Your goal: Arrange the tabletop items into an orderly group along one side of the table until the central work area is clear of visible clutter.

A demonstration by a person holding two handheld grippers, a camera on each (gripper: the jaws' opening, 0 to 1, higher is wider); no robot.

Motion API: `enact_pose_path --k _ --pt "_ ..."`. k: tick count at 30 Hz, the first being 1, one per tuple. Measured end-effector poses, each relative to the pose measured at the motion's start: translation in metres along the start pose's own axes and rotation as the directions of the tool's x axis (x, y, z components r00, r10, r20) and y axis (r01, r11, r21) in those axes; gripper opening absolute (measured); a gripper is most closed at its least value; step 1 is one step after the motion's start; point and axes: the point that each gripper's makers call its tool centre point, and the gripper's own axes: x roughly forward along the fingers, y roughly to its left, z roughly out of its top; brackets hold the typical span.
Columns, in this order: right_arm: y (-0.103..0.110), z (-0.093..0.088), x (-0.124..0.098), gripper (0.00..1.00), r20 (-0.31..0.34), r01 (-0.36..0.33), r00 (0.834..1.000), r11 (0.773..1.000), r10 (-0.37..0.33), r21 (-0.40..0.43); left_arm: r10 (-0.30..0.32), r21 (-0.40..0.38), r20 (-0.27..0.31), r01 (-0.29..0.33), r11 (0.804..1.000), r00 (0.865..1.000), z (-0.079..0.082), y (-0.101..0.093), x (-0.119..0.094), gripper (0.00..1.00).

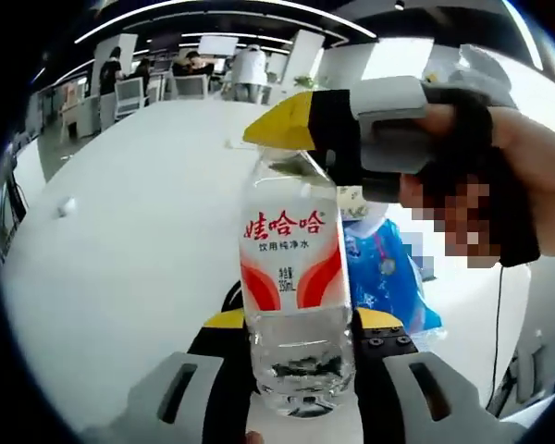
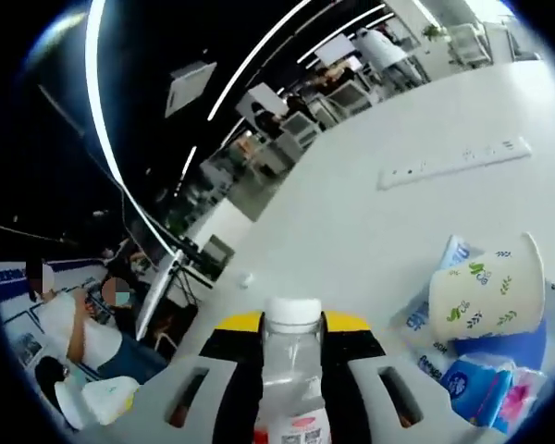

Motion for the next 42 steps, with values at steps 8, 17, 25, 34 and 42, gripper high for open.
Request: enact_pose_path --k 8,17,25,34,42 --pt "0.026 0.020 -0.013 0.19 0.067 -0.089 0.993 0.986 0.099 -0.143 0.003 0.038 0.043 -0.005 0.999 0.999 0.016 -0.001 -0.006 0.38" --pt "0.052 0.040 -0.017 0.18 0.087 -0.143 0.981 0.947 0.174 -0.286 0.006 0.086 0.098 -0.014 0.996 0.995 0.041 0.006 -0.005 0.38" --pt "0.069 0.056 -0.010 0.18 0.092 -0.195 0.966 0.914 0.242 -0.355 0.020 0.123 0.135 -0.037 0.992 0.991 0.064 0.022 0.000 0.38" --pt "0.084 0.069 0.008 0.18 0.053 -0.246 0.950 0.839 0.309 -0.486 0.037 0.158 0.165 -0.063 0.985 0.986 0.089 0.048 0.011 0.38" --pt "0.085 0.065 0.024 0.18 -0.011 -0.301 0.934 0.773 0.356 -0.559 0.052 0.152 0.151 -0.075 0.985 0.987 0.094 0.067 0.027 0.38"
